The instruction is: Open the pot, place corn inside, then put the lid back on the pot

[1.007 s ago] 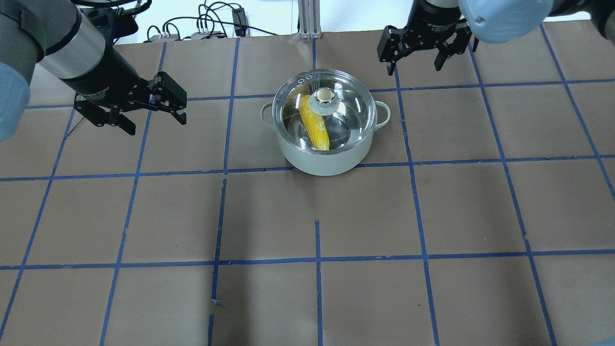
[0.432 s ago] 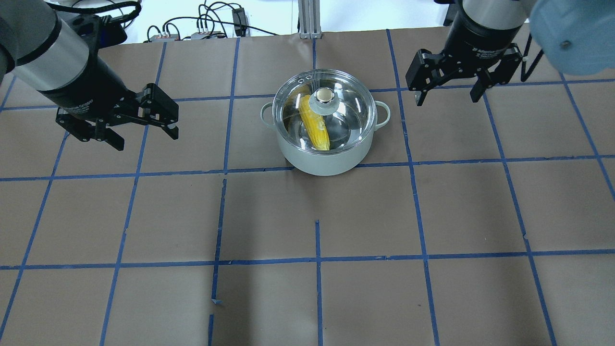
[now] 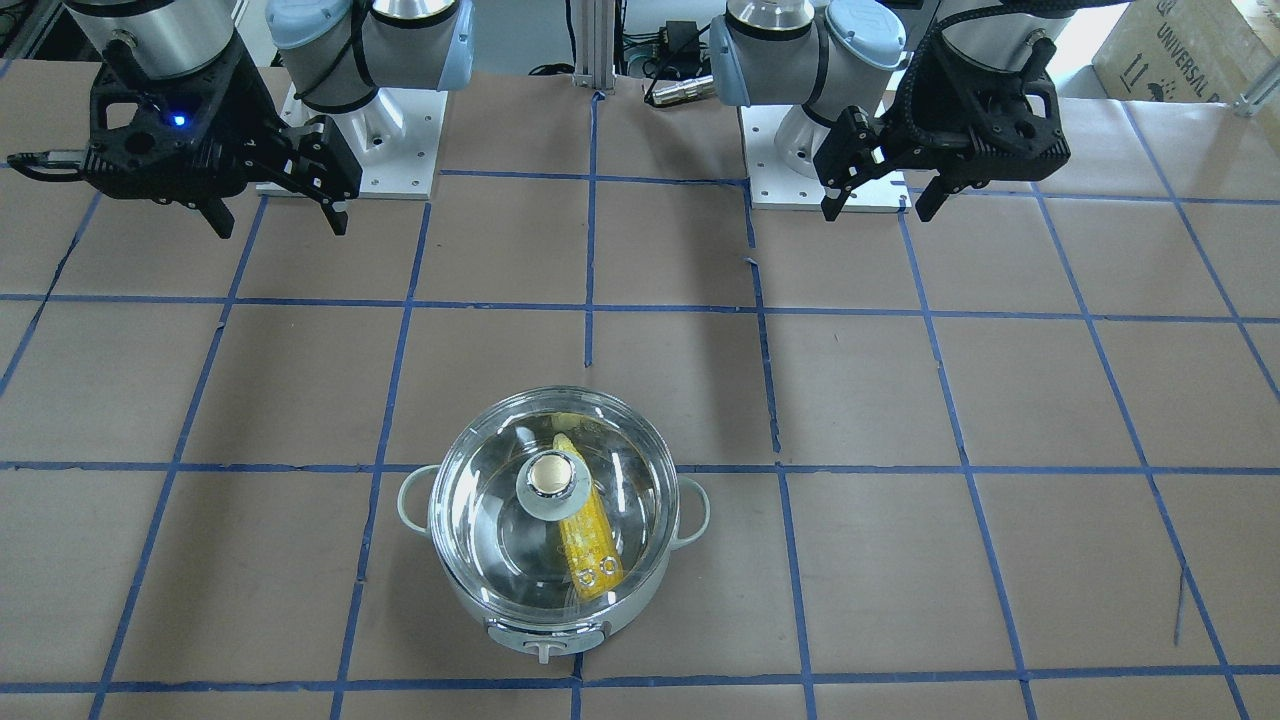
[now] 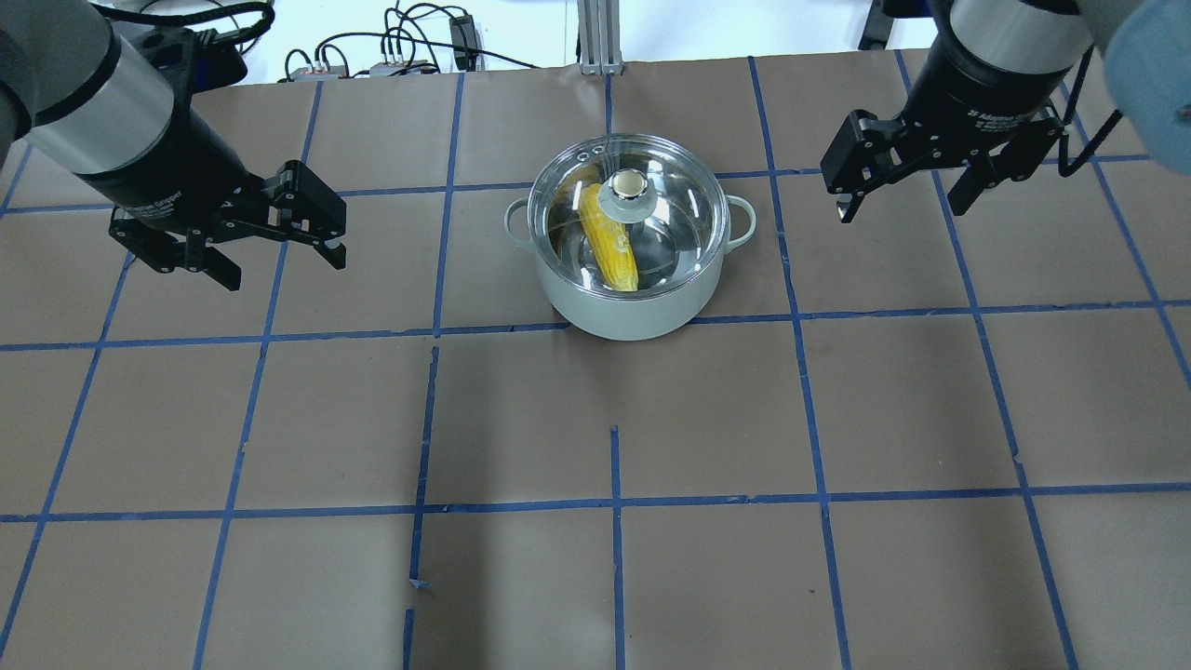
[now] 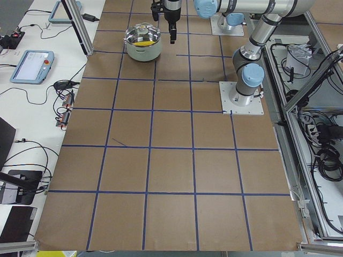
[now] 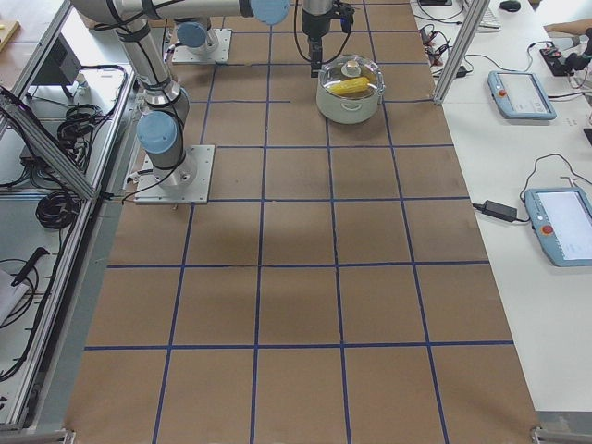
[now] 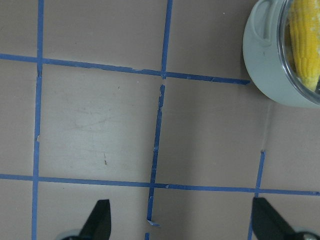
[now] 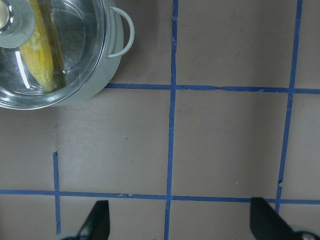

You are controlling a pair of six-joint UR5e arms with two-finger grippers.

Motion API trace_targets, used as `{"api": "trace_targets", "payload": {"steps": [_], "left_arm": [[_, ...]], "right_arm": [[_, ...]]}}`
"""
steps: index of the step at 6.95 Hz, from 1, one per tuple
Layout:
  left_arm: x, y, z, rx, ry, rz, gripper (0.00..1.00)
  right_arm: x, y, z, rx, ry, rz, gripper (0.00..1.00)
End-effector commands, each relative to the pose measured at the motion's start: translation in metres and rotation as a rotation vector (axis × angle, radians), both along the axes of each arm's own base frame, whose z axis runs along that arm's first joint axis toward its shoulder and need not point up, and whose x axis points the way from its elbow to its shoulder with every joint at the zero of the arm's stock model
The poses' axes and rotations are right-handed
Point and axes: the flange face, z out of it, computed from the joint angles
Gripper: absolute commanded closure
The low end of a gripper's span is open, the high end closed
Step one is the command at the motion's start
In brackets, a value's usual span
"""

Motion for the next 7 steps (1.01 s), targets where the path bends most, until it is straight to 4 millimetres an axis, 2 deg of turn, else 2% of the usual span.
{"api": "trace_targets", "payload": {"steps": [1, 2, 3, 4, 5, 7], "left_arm": [[-0.002, 0.002, -0.001, 0.001, 0.003, -0.016, 0.0], [-0.002, 0.0, -0.009, 0.012, 0.004, -0.031, 0.0], [-0.002, -0.008, -0.027, 0.01, 0.004, -0.037, 0.0], [0.0, -0.025, -0.045, -0.044, -0.004, -0.018, 0.0], [0.004, -0.028, -0.044, -0.064, -0.047, -0.025, 0.0], [0.01, -0.02, -0.038, -0.077, -0.111, -0.078, 0.0]], "right_arm": [[0.0, 0.002, 0.002, -0.004, 0.0, 0.0, 0.0], [0.0, 0.002, 0.002, -0.004, 0.0, -0.002, 0.0], [0.001, 0.002, 0.003, -0.007, 0.001, 0.0, 0.0], [0.001, 0.002, 0.003, -0.008, 0.004, 0.0, 0.0], [0.001, 0.002, 0.002, -0.007, 0.006, 0.0, 0.0], [0.001, 0.002, 0.003, -0.01, 0.006, 0.0, 0.0]]}}
